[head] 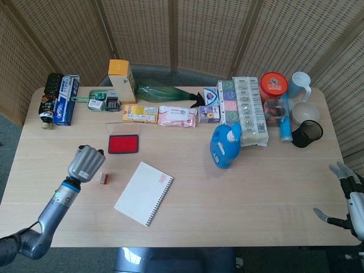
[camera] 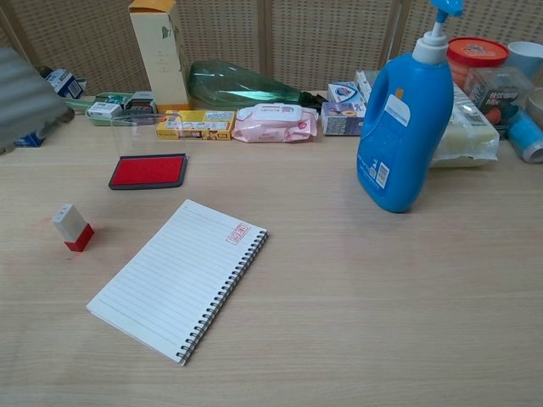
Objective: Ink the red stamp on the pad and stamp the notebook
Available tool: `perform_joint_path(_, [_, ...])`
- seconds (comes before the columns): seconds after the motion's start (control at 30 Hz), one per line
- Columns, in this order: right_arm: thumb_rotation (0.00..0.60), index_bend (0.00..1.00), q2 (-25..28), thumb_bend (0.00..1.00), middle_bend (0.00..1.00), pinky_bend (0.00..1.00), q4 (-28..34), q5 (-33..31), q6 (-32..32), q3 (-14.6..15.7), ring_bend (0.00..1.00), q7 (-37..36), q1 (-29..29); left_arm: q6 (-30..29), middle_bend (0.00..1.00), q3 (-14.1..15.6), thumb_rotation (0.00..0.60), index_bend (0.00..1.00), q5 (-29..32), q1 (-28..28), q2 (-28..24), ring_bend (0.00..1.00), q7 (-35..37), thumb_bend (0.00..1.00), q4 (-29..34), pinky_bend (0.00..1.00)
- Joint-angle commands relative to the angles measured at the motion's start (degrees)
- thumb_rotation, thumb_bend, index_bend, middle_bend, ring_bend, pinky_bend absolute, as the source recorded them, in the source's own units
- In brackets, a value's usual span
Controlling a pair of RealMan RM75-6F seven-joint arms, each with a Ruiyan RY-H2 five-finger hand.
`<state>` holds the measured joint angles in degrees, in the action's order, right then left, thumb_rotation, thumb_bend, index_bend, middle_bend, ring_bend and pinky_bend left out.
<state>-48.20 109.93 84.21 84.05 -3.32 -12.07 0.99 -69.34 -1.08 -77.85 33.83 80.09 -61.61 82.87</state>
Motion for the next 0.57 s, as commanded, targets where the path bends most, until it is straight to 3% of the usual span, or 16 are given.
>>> perform_joint_path(0.03, [0.6, 0.0, -0.02, 0.16, 0.0, 0.0, -0.07, 0.16, 0.03, 0.08, 0.0, 0.13, -0.02, -4.97, 0.33, -1.93, 0.6, 0.24, 1.85, -4.27, -6.29, 0.44, 9.34, 0.01, 8.63, 0.6])
perform_joint_path(0.13, [0.6, 0.0, -0.2, 0.16, 0.0, 0.0, -0.07, 0.47, 0.2, 0.17, 0.0, 0.33, -0.06, -7.7, 0.16, -1.24, 0.6, 0.12, 1.84, -7.78, -10.99, 0.3, 17.03, 0.0, 15.15, 0.46])
perform_joint_path(0.23, [0.6, 0.0, -0.47, 0.16, 0.0, 0.0, 0.05, 1.4, 0.59, 0.42, 0.0, 0.74, -0.17, -12.11, 0.08, 0.66, 0.6, 0.05, -0.65, -12.22, -15.02, 0.22, 25.29, 0.0, 19.26, 0.37])
perform_joint_path(0.4, [0.6, 0.0, -1.26, 0.16, 0.0, 0.0, -0.11, 2.66, 2.02, 0.53, 0.0, 2.1, -0.57, -19.68, 0.03, 3.31, 0.6, 0.04, -5.58, -18.74, -16.94, 0.19, 36.96, 0.0, 19.88, 0.3])
perform_joint_path(0.57, [0.6, 0.0, -1.86, 0.15, 0.0, 0.0, -0.25, 3.47, 3.57, 0.57, 0.0, 3.53, -1.12, -25.28, 0.03, 5.48, 0.6, 0.04, -8.54, -24.08, -15.91, 0.17, 43.46, 0.0, 19.29, 0.28])
